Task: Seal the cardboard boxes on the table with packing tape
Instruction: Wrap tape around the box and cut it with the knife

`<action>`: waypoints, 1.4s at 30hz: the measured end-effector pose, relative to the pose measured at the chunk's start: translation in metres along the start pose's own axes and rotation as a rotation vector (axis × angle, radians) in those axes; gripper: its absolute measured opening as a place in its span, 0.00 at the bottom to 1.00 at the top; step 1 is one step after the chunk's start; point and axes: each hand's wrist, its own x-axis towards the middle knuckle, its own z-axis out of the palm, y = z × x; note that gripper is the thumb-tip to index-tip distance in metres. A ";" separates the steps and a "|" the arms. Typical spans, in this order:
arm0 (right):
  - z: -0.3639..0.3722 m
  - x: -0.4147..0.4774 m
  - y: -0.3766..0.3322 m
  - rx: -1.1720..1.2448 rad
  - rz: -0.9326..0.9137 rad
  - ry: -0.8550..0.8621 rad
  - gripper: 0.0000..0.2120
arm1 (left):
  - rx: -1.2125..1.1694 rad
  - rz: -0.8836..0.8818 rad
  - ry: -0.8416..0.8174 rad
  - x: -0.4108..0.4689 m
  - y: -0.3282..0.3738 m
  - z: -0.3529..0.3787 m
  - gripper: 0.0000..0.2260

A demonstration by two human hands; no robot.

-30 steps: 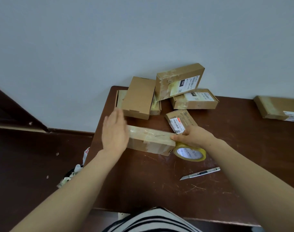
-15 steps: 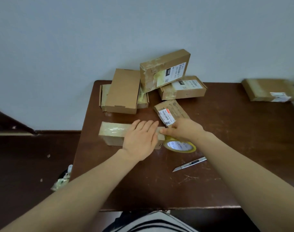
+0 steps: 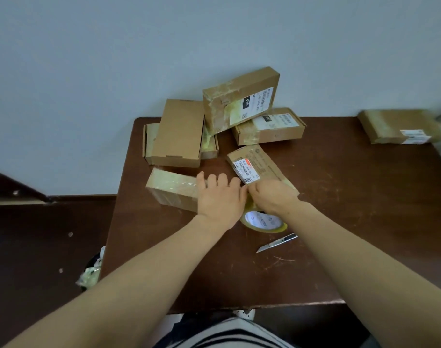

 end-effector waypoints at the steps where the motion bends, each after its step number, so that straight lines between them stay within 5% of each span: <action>1: 0.002 0.001 0.000 0.010 0.014 0.002 0.14 | 0.006 0.007 0.014 -0.001 0.001 0.002 0.23; 9: 0.007 0.009 -0.003 -0.133 -0.018 -0.026 0.18 | -0.035 0.074 0.123 0.001 -0.033 0.007 0.26; 14: 0.005 0.010 -0.005 -0.169 0.061 -0.053 0.18 | -0.105 0.128 0.041 0.008 -0.040 0.000 0.22; 19: 0.005 0.009 -0.010 -0.149 0.139 -0.012 0.20 | 0.012 -0.072 0.067 -0.001 -0.098 0.001 0.25; 24: 0.004 0.010 -0.010 -0.175 0.101 -0.026 0.20 | -0.192 -0.016 0.056 0.009 -0.117 -0.006 0.27; 29: 0.002 0.013 -0.015 -0.221 0.099 -0.063 0.19 | -0.318 -0.287 -0.026 0.003 -0.138 -0.004 0.24; 35: 0.006 0.014 -0.014 -0.294 0.082 -0.002 0.18 | -0.112 0.059 0.062 0.001 -0.087 -0.002 0.28; 42: 0.012 0.018 -0.013 -0.267 0.109 0.042 0.16 | -0.035 0.143 0.039 -0.001 -0.045 0.002 0.25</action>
